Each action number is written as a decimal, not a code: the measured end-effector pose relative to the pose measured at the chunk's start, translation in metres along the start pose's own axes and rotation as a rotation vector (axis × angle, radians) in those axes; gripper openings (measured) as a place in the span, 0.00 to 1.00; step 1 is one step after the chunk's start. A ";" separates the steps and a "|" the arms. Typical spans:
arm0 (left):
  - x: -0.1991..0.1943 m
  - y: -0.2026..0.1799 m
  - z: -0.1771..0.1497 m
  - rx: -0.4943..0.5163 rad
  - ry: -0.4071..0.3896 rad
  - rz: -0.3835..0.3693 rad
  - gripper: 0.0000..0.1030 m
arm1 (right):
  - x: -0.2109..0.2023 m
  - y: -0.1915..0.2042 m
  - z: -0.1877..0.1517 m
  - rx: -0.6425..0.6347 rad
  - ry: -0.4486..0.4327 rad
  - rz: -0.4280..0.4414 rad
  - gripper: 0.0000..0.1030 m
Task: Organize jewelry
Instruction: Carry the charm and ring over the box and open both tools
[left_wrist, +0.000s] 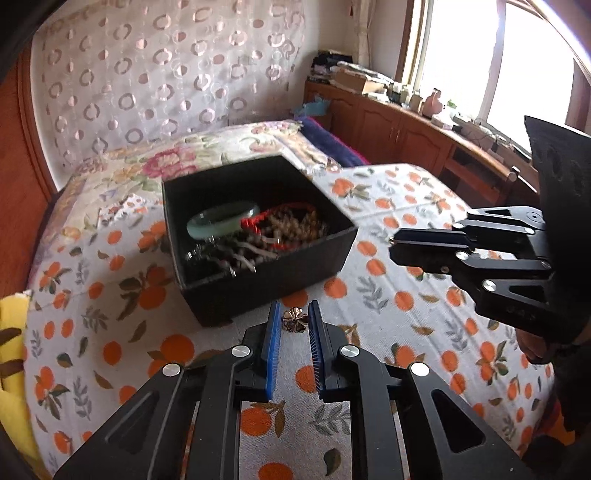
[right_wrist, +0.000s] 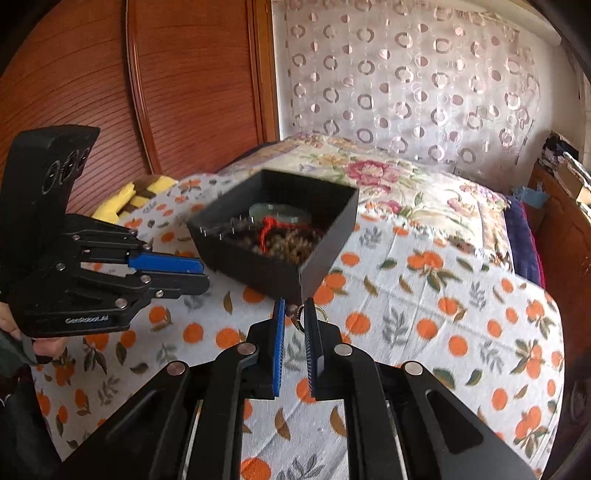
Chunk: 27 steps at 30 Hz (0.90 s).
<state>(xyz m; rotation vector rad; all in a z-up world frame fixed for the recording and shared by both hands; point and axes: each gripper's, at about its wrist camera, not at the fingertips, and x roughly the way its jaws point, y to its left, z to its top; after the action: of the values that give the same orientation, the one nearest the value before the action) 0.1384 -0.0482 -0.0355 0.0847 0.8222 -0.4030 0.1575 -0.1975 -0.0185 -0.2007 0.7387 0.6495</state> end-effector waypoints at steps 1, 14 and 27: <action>-0.005 0.000 0.002 0.001 -0.012 0.002 0.13 | -0.001 0.000 0.004 -0.002 -0.008 0.001 0.11; -0.038 0.026 0.029 -0.033 -0.103 0.084 0.13 | 0.027 0.004 0.060 -0.048 -0.076 0.036 0.11; -0.018 0.045 0.050 -0.054 -0.108 0.120 0.13 | 0.057 -0.011 0.063 0.005 -0.059 0.054 0.18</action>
<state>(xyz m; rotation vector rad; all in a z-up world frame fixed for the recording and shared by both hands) 0.1790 -0.0120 0.0080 0.0614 0.7174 -0.2694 0.2315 -0.1548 -0.0116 -0.1566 0.6908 0.7024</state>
